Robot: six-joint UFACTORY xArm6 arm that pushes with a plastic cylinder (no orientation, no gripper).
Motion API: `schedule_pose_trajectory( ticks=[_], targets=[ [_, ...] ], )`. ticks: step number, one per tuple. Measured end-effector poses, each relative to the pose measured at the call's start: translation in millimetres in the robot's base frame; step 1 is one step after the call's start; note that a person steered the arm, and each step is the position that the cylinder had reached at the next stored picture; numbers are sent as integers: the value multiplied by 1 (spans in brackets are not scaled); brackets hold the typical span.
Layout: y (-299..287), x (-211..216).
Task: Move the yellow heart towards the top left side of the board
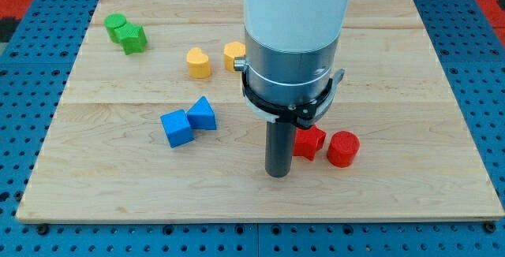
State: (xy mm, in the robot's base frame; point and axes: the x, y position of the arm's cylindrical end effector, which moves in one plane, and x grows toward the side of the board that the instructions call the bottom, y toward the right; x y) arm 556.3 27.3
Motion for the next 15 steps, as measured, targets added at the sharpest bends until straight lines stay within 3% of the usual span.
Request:
schedule_pose_trajectory(
  ticks=[1,2,3,4,5,7,8,9,10,11,12,13,14,15],
  targets=[
    [-4,-2],
    [-46,-38],
    [-6,-97],
    [-66,-155],
    [-119,-157],
    [-87,-260],
    [-100,-292],
    [-139,-291],
    [-127,-278],
    [-188,-306],
    [-202,-331],
    [-176,-333],
    [-225,-364],
    [-269,-364]
  ],
)
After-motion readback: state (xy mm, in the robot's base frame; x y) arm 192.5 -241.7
